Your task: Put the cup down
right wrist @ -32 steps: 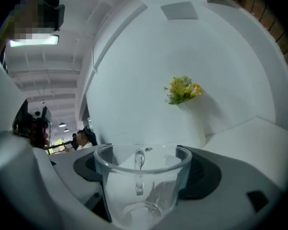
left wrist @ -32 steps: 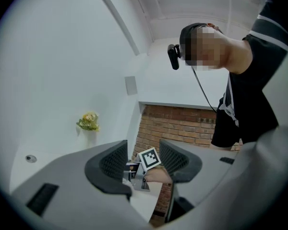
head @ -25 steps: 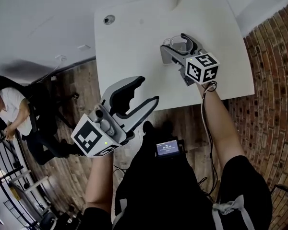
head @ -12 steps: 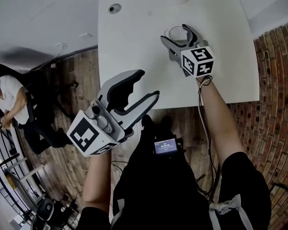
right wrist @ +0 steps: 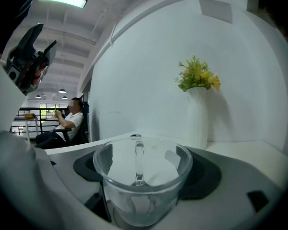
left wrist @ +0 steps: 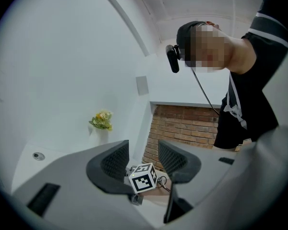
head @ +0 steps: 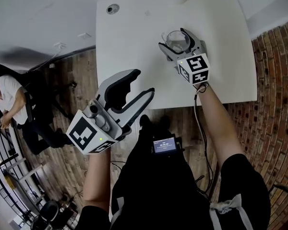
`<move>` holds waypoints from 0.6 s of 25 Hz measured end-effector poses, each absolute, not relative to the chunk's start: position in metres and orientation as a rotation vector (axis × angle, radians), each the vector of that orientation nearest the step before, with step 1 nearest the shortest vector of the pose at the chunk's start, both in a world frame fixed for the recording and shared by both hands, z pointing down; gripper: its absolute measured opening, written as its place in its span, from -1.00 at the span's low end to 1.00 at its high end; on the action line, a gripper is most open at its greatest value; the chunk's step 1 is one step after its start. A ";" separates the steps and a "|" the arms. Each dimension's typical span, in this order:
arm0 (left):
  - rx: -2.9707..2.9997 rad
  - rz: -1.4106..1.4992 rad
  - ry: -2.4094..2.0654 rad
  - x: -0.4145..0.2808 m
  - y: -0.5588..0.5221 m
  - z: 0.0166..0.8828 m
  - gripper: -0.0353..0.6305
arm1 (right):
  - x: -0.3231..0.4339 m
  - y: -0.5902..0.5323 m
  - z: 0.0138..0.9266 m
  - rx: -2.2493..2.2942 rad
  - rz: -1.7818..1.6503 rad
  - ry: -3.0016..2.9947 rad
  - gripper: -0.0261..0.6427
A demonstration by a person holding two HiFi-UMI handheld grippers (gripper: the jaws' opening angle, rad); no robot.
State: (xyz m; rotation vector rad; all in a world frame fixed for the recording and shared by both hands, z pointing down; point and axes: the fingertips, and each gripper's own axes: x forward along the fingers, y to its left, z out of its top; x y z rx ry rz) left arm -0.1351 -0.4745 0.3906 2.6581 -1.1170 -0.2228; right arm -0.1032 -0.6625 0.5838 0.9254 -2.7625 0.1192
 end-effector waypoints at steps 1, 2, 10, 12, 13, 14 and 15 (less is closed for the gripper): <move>2.658 -0.229 -1.117 -0.134 -0.475 0.390 -0.30 | -0.103 -0.662 0.584 0.931 0.114 -2.761 0.39; 2.659 -0.231 -1.116 -0.133 -0.476 0.389 -0.30 | -0.102 -0.661 0.585 0.933 0.106 -2.761 0.39; 2.674 -0.230 -1.105 -0.127 -0.475 0.386 -0.32 | -0.098 -0.656 0.590 0.910 0.037 -2.740 0.39; 2.678 -0.229 -1.105 -0.127 -0.474 0.384 -0.32 | -0.099 -0.656 0.589 0.906 0.021 -2.733 0.39; 2.680 -0.231 -1.105 -0.127 -0.473 0.383 -0.32 | -0.098 -0.656 0.589 0.904 0.017 -2.726 0.39; 2.681 -0.233 -1.103 -0.127 -0.471 0.382 -0.32 | -0.096 -0.656 0.589 0.902 0.022 -2.718 0.39; 2.681 -0.234 -1.103 -0.126 -0.470 0.381 -0.32 | -0.094 -0.654 0.590 0.899 0.036 -2.711 0.39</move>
